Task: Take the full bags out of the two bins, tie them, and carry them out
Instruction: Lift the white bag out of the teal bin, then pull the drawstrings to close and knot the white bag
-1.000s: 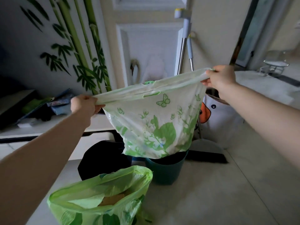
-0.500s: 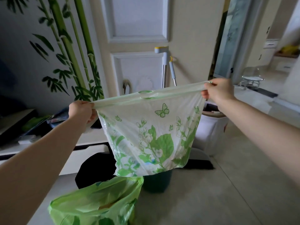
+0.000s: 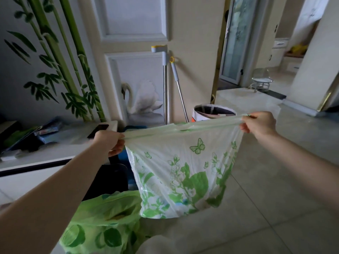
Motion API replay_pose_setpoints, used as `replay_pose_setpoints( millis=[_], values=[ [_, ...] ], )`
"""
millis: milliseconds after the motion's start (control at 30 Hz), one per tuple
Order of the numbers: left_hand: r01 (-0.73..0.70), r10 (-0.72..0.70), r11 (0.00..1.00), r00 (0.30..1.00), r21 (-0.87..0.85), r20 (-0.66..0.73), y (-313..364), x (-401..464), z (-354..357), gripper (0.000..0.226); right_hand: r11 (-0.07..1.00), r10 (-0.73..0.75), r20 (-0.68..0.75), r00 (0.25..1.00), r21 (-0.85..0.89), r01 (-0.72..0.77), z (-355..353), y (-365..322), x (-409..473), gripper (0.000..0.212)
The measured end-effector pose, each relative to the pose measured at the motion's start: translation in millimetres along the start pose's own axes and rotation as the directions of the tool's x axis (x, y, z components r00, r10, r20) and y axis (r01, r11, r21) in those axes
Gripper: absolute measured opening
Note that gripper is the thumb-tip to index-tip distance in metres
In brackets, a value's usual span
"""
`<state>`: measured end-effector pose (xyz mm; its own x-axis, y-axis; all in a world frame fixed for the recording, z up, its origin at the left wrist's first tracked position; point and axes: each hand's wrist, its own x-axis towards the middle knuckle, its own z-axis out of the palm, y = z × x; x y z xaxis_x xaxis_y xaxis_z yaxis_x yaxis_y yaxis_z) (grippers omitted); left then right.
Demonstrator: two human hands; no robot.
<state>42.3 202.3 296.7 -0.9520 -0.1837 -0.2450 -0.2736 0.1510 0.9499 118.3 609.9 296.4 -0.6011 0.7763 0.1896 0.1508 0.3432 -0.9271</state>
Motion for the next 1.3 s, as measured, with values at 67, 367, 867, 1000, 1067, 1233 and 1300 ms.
replay_pose_setpoints(
  millis=[67, 367, 867, 1000, 1067, 1233, 1300],
  values=[
    [0.04, -0.04, 0.999, 0.999, 0.009, 0.027, -18, 1, 7, 0.021, 0.999, 0.017, 0.018, 1.0, -0.032, -0.017, -5, 17, -1, 0.016],
    [0.15, -0.156, 0.981, 0.987, 0.123, 0.035, -111, 10, -6, 0.017, 0.99, 0.107, 0.145, 0.984, -0.108, -0.091, 26, 101, -25, 0.017],
    [0.178, -0.153, 0.97, 0.976, 0.163, -0.155, -193, 64, -31, 0.012, 0.973, 0.194, 0.3, 0.934, -0.184, -0.143, 130, 157, -46, 0.01],
    [0.159, -0.13, 0.949, 0.984, 0.272, -0.121, -214, 58, -24, 0.011, 0.953, 0.239, 0.314, 0.919, -0.255, -0.16, 146, 174, -55, 0.019],
    [0.164, -0.135, 0.94, 0.984, 0.299, -0.116, -220, 59, -19, 0.011, 0.954, 0.227, 0.309, 0.924, -0.262, -0.147, 154, 176, -58, 0.022],
    [0.035, -0.03, 0.778, 0.999, 0.628, -0.019, -219, 61, -13, 0.011, 0.948, 0.319, 0.322, 0.891, -0.106, -0.301, 166, 175, -63, 0.041],
    [-0.069, 0.036, 0.607, 0.998, 0.791, 0.06, -213, 61, -9, 0.014, 0.956, 0.263, 0.334, 0.905, -0.217, -0.198, 162, 172, -69, 0.056]
  ],
)
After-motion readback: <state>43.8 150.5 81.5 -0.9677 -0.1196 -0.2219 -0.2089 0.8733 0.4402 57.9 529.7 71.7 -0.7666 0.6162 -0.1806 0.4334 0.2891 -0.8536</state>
